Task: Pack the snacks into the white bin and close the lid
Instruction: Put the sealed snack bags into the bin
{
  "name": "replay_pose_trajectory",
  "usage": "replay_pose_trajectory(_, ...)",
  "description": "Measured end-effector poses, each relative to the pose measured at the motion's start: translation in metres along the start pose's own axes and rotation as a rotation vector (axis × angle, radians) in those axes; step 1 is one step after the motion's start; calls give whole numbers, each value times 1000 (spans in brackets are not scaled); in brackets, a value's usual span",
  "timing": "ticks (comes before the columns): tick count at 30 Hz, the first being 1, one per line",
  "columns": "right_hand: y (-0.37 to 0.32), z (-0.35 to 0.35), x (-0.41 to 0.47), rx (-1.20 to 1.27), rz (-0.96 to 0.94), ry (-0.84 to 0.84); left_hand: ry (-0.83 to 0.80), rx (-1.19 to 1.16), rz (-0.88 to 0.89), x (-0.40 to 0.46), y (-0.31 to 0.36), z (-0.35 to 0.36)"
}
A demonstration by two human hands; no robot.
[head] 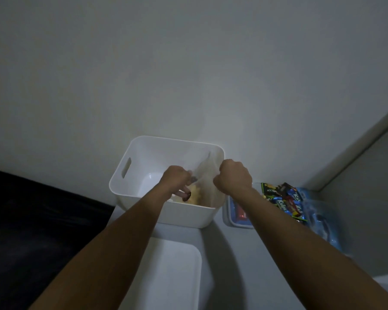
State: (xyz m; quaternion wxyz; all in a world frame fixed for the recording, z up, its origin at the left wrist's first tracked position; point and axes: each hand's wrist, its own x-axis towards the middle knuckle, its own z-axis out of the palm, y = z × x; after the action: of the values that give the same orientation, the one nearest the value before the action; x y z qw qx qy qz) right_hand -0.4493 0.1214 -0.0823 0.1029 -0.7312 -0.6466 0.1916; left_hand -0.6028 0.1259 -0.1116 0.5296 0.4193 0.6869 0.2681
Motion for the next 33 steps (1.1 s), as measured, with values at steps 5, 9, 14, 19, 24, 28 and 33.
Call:
replay_pose_trajectory(5, 15, 8, 8, 64, 44, 83, -82, 231, -161, 24, -15, 4)
replay_pose_trajectory(9, 25, 20, 13, 246, 100, -39, -141, 96, -236, 38, -18, 10)
replay_pose_trajectory(14, 31, 29, 19, 345, 80, -66, -231, 62, -263, 49, -21, 12)
replay_pose_trajectory(19, 36, 33, 24, 380, 79, -92, -272, 122, -274, 53, -22, 14)
replay_pose_trajectory(24, 39, 28, 23, 405, 90, -122, -257, 217, -255, 53, -22, 17)
replay_pose_trajectory(28, 38, 20, 21, 488, 127, -207, -209, 346, -193, 48, -19, 18)
replay_pose_trajectory(33, 38, 16, 13, 503, 130, -227, -150, 476, -100, 36, -14, 11)
